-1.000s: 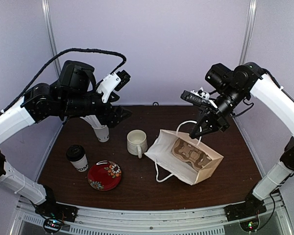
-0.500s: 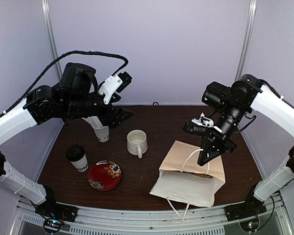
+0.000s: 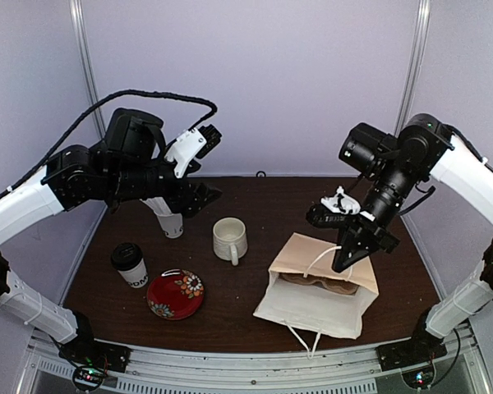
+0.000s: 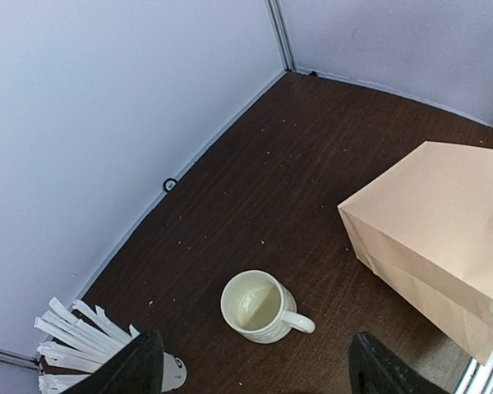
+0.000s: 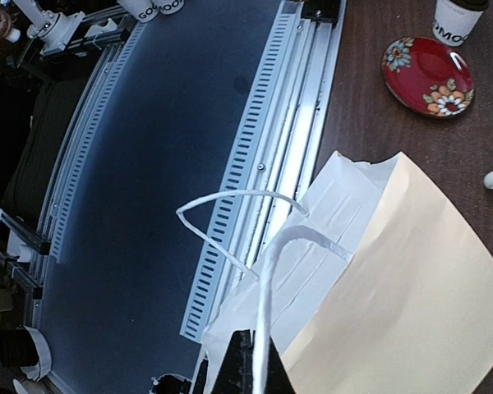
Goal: Pack the takeout coffee
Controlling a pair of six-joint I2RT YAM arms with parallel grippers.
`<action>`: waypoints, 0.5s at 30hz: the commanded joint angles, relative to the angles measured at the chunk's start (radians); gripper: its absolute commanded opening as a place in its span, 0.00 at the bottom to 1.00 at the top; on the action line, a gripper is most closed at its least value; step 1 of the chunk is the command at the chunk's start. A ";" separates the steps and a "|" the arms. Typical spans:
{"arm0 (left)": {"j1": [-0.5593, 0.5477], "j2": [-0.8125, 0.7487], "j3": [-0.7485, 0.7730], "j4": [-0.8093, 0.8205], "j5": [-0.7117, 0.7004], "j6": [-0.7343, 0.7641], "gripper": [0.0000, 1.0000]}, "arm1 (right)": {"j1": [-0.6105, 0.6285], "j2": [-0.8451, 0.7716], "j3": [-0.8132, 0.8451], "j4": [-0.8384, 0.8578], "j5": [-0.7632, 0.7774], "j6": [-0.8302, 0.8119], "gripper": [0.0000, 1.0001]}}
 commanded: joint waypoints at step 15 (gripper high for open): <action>0.020 -0.007 0.054 -0.333 -0.261 -0.209 0.88 | -0.552 0.166 0.278 -0.125 0.064 -0.174 0.03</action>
